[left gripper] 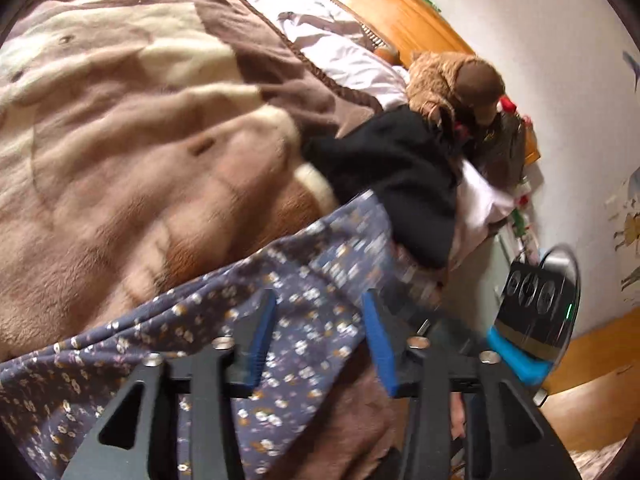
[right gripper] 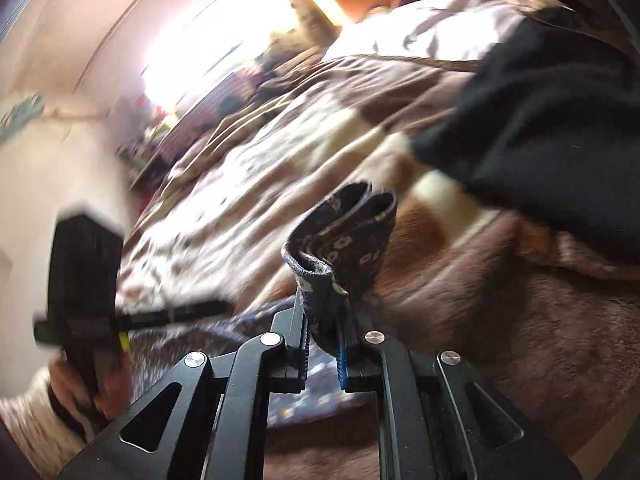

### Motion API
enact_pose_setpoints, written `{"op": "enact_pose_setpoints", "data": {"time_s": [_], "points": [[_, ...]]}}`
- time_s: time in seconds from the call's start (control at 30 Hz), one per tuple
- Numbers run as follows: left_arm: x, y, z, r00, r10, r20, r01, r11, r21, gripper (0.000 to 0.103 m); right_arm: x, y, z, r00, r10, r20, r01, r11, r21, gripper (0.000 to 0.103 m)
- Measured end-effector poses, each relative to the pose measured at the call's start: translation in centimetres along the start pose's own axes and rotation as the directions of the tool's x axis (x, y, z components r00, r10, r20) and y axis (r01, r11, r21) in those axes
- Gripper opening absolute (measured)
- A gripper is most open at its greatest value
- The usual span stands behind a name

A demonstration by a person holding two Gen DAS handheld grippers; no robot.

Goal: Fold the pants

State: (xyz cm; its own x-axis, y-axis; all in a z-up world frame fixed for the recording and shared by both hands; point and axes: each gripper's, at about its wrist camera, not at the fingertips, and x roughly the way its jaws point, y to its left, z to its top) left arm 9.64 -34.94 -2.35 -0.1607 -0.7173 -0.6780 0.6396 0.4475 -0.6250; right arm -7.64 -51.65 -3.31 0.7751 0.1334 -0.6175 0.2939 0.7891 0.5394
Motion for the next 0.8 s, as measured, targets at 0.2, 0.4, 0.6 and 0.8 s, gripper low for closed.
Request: {"op": "enact_pose_setpoints", "data": {"time_s": [0.2,0.4,0.6,0.8], "points": [[-0.3,-0.2,0.9,1.0,-0.018,-0.018,0.018,1.0,-0.022,0.057,1.3,3.5,-2.0,0.998,0.028,-0.058,-0.035,0.992,-0.123,0.011],[0.9,1.7,0.0,0.997,-0.03,-0.066,0.023,0.995,-0.101,0.057,3.2,5.3,-3.4,0.994,0.014,-0.108,-0.034,0.982,-0.184,0.011],[1.9,2.9,-0.5,0.995,0.035,-0.092,-0.044,0.994,-0.103,0.057,4.0,6.4,-4.2,0.99,0.017,-0.14,-0.047,0.975,-0.216,0.011],[0.4,4.3,-0.9,0.997,0.055,-0.062,-0.063,0.989,-0.133,0.041,4.4,7.8,-4.6,0.987,0.011,-0.163,-0.052,0.967,-0.248,0.011]]}}
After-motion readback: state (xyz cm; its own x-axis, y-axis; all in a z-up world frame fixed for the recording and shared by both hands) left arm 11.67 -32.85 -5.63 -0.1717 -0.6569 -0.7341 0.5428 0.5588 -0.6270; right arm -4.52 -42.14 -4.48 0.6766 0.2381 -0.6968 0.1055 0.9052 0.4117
